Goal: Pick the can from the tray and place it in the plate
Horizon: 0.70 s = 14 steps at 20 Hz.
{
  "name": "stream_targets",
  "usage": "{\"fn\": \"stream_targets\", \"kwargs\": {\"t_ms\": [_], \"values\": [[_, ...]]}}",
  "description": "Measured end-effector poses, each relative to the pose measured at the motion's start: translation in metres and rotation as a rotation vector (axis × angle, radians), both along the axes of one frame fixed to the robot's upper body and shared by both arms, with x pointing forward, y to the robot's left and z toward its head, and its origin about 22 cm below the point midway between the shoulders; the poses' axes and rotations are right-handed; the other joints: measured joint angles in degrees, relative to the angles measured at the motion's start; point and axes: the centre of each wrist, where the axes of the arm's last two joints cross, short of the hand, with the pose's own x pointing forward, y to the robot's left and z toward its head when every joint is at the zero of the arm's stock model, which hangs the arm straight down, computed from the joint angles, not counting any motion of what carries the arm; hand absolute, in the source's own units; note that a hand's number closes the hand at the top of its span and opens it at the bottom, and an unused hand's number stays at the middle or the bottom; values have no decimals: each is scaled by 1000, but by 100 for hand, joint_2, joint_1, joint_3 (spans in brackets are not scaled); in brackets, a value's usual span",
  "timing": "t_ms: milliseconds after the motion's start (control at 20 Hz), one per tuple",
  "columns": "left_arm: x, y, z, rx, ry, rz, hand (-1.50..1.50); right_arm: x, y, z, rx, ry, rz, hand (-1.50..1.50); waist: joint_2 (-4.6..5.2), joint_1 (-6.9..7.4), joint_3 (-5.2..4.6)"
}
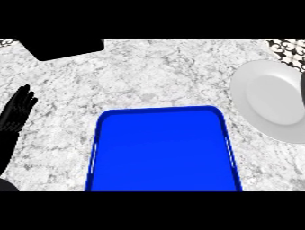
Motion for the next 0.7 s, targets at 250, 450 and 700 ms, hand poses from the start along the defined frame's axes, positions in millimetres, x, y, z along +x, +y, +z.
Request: {"fn": "stream_targets", "kwargs": {"t_ms": [250, 450, 700], "values": [[4, -5, 5, -4, -26, -40, 0, 6, -29, -47, 91, -9, -66, 150, 77, 190, -36], [10, -13, 9, -3, -38, -76, 0, 4, -55, -89, 138, -46, -126, 150, 125, 354, -62], [19, -24, 17, 5, -67, -146, 0, -1, -84, -150, 92, -91, -221, 150, 178, 715, -87]]}}
